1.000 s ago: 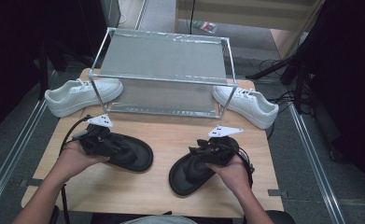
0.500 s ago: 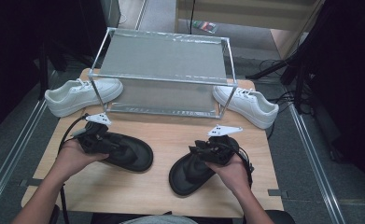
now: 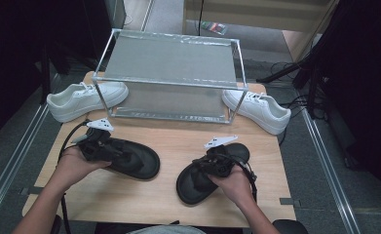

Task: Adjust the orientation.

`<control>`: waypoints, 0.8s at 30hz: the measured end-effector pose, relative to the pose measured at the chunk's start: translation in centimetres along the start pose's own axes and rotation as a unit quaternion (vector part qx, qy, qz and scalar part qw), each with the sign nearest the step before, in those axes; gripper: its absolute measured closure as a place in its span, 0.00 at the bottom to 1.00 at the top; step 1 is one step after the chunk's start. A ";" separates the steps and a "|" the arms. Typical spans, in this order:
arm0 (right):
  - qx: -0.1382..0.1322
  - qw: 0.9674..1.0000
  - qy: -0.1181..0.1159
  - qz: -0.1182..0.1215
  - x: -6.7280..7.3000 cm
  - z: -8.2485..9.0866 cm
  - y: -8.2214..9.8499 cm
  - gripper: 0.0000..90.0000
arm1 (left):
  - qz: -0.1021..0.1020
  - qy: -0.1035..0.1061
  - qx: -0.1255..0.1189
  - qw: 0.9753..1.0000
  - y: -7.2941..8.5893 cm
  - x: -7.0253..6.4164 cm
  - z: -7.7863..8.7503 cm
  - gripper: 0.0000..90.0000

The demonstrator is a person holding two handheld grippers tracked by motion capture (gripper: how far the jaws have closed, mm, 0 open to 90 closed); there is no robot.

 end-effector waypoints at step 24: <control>0.019 0.998 0.033 -0.054 -3.9 3.6 2.8 1.00 | 0.004 -0.023 0.019 1.000 0.7 1.3 0.6 0.60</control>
Point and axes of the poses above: each handheld gripper's, and its own axes: z roughly backward along the jaws, y roughly out of its underside, x roughly to its left, the point moved 4 cm from there along -z, roughly forward along the jaws, and after that the axes turned 9 degrees about z, right-handed, at the moved point
